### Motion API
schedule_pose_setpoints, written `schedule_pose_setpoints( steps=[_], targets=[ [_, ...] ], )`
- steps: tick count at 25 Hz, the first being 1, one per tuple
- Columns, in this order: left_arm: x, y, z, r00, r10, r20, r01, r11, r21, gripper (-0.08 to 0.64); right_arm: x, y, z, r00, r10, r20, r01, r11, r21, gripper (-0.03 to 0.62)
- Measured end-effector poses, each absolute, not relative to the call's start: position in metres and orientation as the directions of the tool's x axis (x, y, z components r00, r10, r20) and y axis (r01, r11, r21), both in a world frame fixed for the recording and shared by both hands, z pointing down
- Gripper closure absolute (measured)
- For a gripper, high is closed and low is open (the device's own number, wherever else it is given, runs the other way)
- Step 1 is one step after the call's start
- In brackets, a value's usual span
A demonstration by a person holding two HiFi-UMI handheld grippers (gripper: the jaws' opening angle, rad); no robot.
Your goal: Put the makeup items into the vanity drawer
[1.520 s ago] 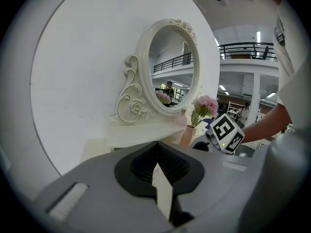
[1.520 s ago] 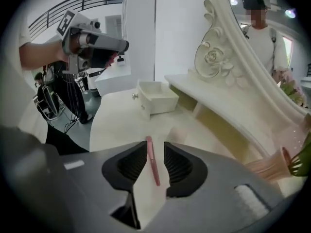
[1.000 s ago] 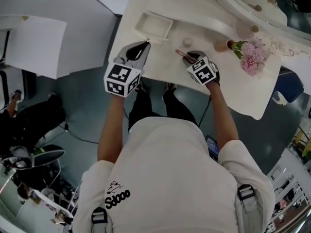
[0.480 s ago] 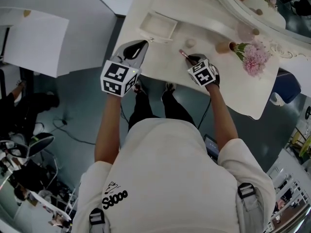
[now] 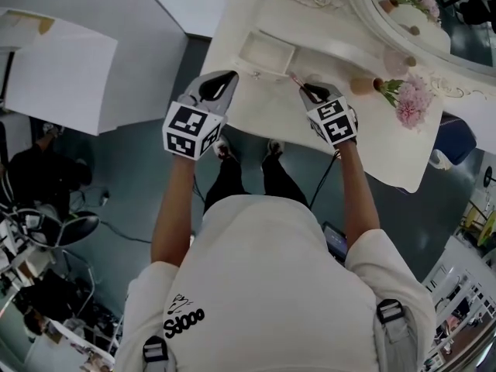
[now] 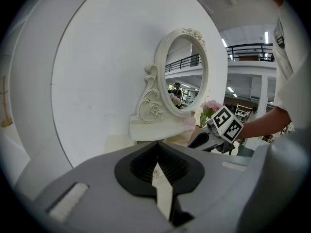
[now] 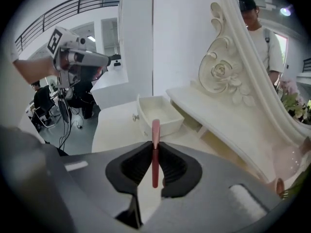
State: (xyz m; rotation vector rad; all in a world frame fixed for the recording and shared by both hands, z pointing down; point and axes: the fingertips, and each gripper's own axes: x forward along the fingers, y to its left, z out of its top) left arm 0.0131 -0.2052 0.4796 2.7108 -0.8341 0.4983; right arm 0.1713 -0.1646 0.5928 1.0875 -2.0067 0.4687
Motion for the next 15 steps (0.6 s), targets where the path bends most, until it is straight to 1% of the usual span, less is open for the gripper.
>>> schedule_pose_setpoints(
  steps=[3,7,15],
  targets=[
    [0.002,-0.215,0.474,0.784,-0.487,0.384,-0.573,-0.806,0.147,0.545,0.156,-0.185,0.573,-0.338,-0.556,0.759,-0.832,0.554,0.035,0.545],
    [-0.011,-0.228,0.474,0.785,-0.484,0.386,-0.572,-0.806,0.153,0.545,0.136,-0.217,0.568,-0.342,-0.557,0.757,-0.821,0.569,0.047,0.545],
    [-0.036,-0.253,0.48,0.781,-0.487,0.392,-0.582,-0.795,0.171,0.545,0.108,-0.262,0.596,-0.326,-0.492,0.808,-0.796,0.603,0.046,0.545]
  ],
)
